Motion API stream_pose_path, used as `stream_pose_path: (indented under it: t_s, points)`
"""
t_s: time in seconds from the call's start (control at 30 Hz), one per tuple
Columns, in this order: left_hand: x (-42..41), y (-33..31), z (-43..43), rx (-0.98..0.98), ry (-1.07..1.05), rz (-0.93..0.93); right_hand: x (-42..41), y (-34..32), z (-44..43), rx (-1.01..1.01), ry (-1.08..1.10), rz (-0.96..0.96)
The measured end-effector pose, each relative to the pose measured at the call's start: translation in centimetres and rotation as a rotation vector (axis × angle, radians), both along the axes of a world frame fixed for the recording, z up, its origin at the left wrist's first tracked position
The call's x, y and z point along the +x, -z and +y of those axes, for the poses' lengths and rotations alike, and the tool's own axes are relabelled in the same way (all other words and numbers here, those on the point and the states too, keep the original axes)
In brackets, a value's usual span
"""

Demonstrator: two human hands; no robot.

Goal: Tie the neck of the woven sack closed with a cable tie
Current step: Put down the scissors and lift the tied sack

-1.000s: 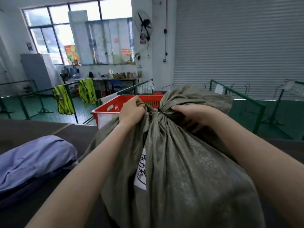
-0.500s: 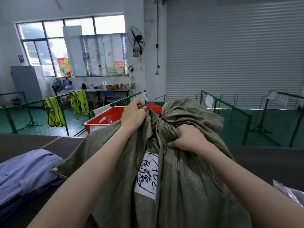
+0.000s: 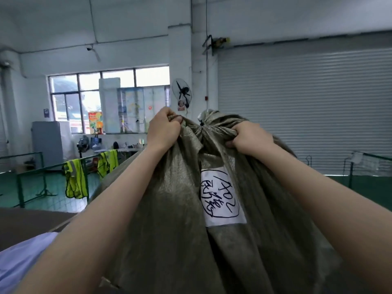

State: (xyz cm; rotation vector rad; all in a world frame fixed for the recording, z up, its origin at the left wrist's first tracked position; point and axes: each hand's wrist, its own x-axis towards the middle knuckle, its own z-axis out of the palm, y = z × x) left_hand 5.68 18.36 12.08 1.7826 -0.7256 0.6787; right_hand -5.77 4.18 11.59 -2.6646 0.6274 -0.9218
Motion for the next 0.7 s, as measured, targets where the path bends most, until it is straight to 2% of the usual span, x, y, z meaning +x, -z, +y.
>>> stream_pose_path:
  t_s: [0.17,0.4,0.57,0.7]
  points:
    - [0.1,-5.0,0.8,-0.068,-0.041,-0.053,0.7,-4.1,0.7,0.057,-0.055,-0.191]
    - [0.2,-10.8,1.7,-0.083,-0.119,-0.142,1.3,-9.5,1.1,0.024,-0.085,-0.289]
    - [0.3,-11.2,0.7,-0.127,-0.143,-0.162,3.0,-10.0,0.8,0.034,0.042,-0.422]
    - [0.7,-11.3,0.1,-0.200,-0.186,-0.305,3.6,-10.6,1.0,0.019,0.072,-0.551]
